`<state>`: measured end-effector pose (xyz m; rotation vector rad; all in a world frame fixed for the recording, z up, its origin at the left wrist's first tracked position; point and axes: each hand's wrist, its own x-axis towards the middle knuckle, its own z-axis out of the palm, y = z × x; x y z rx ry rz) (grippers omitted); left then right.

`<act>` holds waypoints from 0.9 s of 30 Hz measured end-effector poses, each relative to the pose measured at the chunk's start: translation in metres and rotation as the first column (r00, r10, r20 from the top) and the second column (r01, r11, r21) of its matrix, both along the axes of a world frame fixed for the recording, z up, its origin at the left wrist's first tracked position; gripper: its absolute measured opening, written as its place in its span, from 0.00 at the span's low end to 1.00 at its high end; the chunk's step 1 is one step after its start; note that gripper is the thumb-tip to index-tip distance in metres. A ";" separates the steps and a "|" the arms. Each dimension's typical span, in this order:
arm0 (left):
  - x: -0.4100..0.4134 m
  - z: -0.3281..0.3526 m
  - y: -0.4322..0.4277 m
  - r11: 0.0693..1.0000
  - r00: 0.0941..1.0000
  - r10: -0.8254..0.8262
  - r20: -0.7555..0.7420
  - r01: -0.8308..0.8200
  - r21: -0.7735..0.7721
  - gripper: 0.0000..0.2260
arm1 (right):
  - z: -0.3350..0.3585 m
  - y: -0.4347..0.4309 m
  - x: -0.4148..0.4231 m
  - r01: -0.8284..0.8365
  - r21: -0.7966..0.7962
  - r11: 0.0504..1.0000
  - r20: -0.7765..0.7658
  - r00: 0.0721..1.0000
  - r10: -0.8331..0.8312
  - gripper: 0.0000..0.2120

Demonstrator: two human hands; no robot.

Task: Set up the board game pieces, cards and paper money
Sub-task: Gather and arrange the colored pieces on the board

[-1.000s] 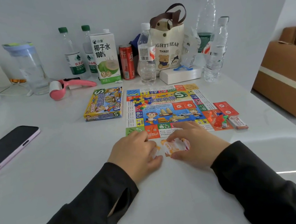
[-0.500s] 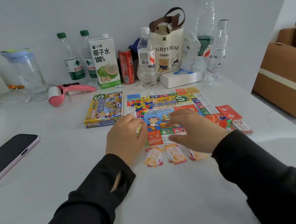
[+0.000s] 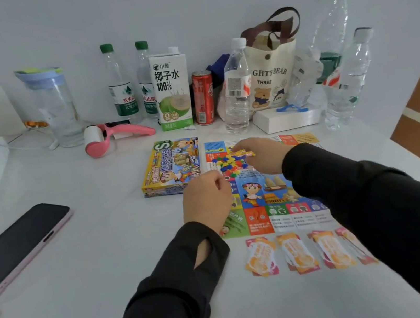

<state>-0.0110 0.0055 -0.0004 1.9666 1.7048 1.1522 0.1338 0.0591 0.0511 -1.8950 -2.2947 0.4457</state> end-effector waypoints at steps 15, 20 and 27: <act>0.000 -0.001 0.005 0.988 0.995 -0.047 -0.089 0.034 -0.147 0.09 | -0.029 0.036 -0.025 -0.207 0.009 0.978 0.198 0.959 0.201 0.23; -0.001 -0.003 0.005 0.991 0.996 -0.037 -0.082 0.026 -0.131 0.08 | -0.030 0.019 -0.013 -0.255 0.049 0.966 0.254 0.938 0.235 0.20; 0.001 -0.003 0.002 0.995 0.991 -0.044 -0.125 0.033 -0.092 0.08 | -0.028 -0.013 0.008 -0.292 0.063 0.954 0.280 0.923 0.264 0.20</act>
